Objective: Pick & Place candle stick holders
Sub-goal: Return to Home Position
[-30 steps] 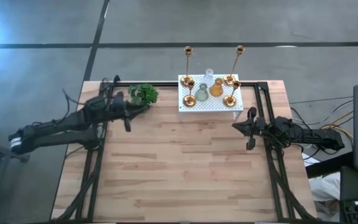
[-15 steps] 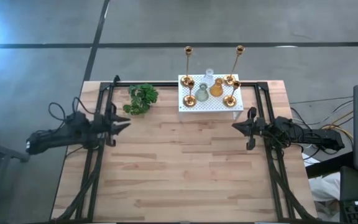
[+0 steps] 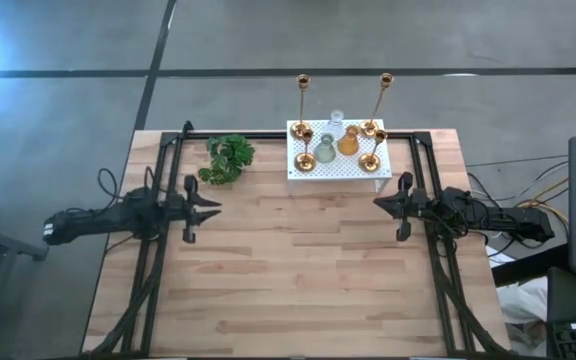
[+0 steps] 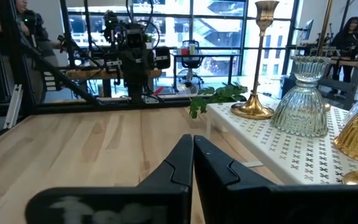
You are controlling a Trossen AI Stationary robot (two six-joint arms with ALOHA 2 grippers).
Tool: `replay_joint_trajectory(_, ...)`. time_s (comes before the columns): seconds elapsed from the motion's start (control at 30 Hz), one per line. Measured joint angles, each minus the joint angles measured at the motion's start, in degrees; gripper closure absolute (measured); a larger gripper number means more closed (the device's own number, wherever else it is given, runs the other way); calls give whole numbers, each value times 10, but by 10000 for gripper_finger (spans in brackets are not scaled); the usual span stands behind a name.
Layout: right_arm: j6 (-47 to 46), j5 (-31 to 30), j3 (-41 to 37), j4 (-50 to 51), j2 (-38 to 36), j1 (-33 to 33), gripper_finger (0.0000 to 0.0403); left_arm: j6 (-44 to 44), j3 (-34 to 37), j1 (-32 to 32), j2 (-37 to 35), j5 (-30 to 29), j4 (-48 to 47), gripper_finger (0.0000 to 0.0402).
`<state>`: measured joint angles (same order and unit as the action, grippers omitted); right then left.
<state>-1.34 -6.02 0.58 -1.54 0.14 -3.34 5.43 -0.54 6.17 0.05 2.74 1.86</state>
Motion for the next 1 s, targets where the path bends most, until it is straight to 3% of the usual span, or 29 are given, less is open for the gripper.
replay_joint_trajectory(0.37, -1, 0, 0, 0, 0, 0, 394, 9, 0, -40, 0, -18, -13, 316)
replay_joint_trajectory(1.0, -1, 0, 0, 0, 0, 0, 394, -1, 2, -40, 0, -21, -13, 316)
